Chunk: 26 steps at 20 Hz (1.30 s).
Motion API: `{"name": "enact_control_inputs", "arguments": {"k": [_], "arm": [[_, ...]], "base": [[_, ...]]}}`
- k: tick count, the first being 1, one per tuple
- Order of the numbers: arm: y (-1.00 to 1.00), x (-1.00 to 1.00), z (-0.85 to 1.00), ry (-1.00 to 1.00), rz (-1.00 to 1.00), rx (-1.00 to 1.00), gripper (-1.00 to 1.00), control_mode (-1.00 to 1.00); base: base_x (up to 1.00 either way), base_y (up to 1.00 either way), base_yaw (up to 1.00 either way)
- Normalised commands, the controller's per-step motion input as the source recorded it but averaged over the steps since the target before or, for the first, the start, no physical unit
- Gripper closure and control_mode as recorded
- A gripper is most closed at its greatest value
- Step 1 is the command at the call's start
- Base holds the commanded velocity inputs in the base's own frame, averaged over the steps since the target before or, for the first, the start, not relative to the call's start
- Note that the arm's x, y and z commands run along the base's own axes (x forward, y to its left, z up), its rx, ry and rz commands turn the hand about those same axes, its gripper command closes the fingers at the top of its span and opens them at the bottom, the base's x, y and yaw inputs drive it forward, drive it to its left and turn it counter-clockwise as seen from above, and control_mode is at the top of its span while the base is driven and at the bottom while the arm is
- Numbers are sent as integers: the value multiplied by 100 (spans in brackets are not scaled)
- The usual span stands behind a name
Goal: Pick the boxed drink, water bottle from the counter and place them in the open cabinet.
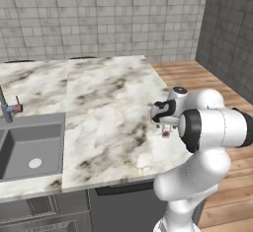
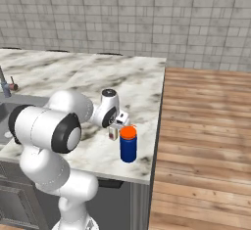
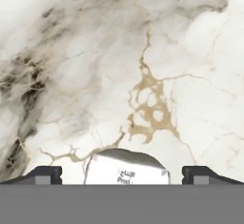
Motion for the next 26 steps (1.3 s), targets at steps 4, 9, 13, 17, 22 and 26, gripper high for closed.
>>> {"name": "enact_control_inputs", "arguments": {"k": [4,9,13,17,22,26], "arm": [[4,0,-16,0,9,0,100,-100],[0,0,-3,0,7,-1,100,-100],[0,-9,21,2,2,-1,100,-100],[2,-29,62,-6,11,0,100,-100],[7,-36,59,-3,24,0,100,-100],[9,-35,65,-2,19,-7,100,-100]], "base": [[0,0,0],[0,0,0],[0,0,0],[0,0,0],[0,0,0],[0,0,0]]}}
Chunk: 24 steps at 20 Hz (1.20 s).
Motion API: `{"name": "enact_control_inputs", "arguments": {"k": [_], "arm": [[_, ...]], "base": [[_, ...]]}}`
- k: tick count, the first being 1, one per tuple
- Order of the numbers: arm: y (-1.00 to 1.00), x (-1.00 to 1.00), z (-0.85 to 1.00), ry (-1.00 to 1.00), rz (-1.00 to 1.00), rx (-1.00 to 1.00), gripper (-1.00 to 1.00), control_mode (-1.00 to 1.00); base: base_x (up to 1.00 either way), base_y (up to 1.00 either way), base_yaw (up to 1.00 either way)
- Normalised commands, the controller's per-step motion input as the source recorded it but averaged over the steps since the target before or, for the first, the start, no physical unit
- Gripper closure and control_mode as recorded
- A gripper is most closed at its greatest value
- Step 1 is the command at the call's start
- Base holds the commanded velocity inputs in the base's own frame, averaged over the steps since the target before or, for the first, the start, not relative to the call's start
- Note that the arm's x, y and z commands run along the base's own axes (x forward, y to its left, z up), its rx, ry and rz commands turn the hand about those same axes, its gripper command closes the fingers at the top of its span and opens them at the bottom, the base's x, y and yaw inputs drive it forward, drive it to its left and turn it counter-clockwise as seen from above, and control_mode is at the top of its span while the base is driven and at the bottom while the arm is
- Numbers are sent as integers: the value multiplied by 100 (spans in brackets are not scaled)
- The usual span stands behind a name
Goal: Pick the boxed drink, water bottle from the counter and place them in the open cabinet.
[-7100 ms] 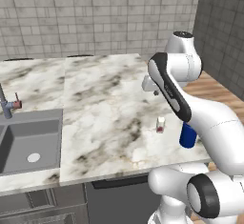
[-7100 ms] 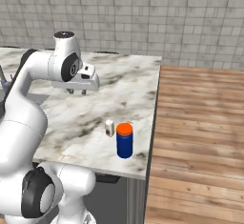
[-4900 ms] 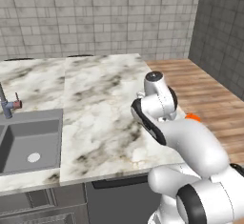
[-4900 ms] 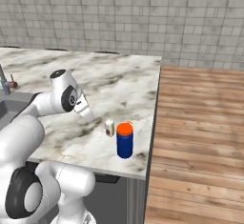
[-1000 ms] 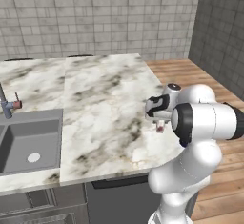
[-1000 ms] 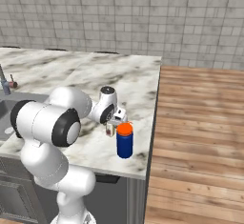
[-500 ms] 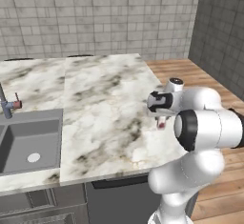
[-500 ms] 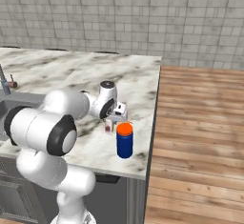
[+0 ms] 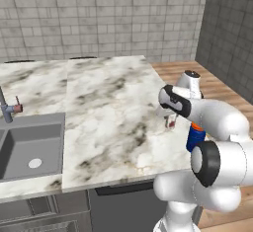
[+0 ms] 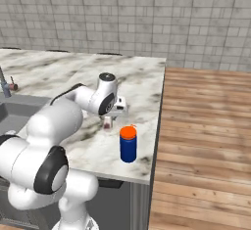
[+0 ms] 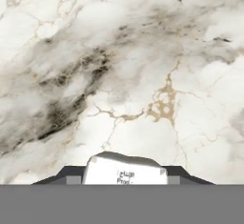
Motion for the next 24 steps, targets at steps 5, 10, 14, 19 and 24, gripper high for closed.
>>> {"name": "enact_control_inputs", "arguments": {"k": [5,10,14,19,24], "arm": [[12,-32,61,-6,13,-13,100,-100],[13,-36,56,0,4,0,100,-100],[8,-41,47,0,0,5,100,-100],[6,-51,38,-4,1,3,100,-100],[8,-53,19,-14,0,5,100,-100]], "base": [[0,0,0],[0,0,0],[0,0,0],[0,0,0],[0,0,0]]}}
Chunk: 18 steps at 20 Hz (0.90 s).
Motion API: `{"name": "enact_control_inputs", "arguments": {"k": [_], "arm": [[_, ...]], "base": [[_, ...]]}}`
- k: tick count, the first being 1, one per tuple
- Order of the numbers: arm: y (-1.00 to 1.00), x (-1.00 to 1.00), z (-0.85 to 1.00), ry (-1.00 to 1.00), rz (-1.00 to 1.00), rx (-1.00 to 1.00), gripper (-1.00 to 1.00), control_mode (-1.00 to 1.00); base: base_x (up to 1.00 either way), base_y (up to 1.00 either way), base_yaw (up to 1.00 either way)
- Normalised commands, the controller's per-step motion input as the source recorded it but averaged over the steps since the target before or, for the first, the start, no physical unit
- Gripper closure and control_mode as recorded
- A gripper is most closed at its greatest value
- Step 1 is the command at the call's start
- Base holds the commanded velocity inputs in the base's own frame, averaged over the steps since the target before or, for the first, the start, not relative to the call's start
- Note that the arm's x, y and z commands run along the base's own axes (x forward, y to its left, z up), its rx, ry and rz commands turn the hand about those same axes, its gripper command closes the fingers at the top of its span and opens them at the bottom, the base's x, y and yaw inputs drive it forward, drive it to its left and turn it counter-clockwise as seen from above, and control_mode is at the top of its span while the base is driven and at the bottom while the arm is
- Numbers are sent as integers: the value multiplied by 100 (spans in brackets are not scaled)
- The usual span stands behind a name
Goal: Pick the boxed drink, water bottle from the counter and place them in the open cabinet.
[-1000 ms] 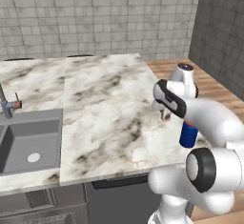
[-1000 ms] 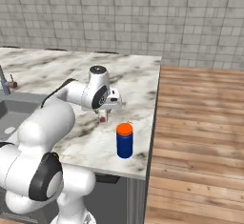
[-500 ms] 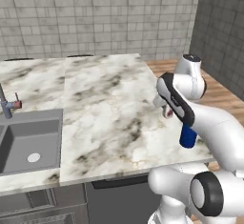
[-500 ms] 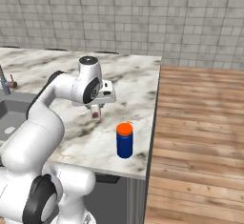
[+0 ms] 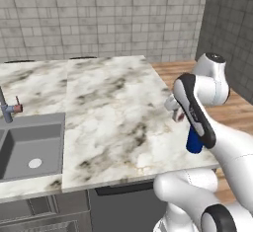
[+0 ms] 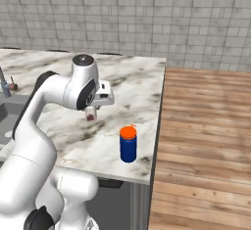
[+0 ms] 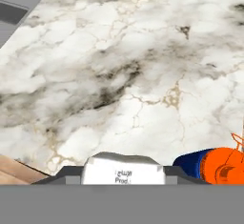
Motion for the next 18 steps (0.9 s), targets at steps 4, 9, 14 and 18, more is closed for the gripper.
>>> {"name": "enact_control_inputs", "arguments": {"k": [4,9,14,18], "arm": [[9,-56,2,-25,-4,14,100,-100],[4,-29,7,-13,-2,5,100,-100],[1,-9,25,-1,0,-3,100,-100],[6,-3,12,1,-1,-10,100,-100]], "base": [[0,0,0],[0,0,0],[0,0,0],[0,0,0]]}}
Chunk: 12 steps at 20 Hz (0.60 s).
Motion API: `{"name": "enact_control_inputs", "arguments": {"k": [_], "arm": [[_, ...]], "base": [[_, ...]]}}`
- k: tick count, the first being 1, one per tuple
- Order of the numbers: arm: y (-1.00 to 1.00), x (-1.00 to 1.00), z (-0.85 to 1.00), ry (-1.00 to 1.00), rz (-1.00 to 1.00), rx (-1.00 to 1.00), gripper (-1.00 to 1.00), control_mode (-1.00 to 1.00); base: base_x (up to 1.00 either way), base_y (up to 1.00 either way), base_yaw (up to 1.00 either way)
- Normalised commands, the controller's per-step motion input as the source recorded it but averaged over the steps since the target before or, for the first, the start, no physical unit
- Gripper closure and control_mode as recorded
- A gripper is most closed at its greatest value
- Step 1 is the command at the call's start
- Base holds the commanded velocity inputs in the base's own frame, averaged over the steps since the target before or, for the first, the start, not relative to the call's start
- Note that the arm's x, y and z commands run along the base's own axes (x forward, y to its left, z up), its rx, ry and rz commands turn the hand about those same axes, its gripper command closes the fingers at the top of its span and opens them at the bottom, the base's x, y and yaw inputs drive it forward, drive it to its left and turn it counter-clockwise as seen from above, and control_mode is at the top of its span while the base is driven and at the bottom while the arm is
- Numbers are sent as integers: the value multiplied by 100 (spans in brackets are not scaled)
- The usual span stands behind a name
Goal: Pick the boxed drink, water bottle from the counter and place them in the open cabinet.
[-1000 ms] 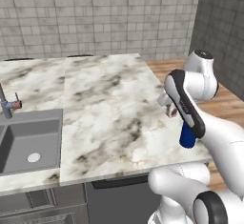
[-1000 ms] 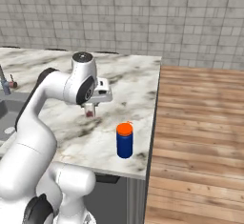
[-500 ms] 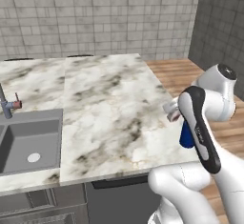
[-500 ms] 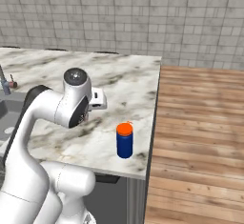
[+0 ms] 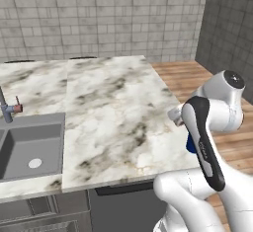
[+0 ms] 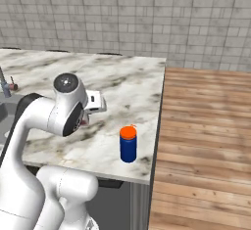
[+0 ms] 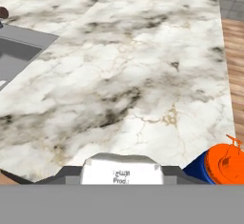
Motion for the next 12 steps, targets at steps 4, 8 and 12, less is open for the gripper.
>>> {"name": "enact_control_inputs", "arguments": {"k": [4,8,12], "arm": [[0,0,0,0,0,0,100,-100],[0,0,0,0,0,0,100,-100],[0,0,0,0,0,0,100,-100]], "base": [[0,0,0],[0,0,0],[0,0,0]]}}
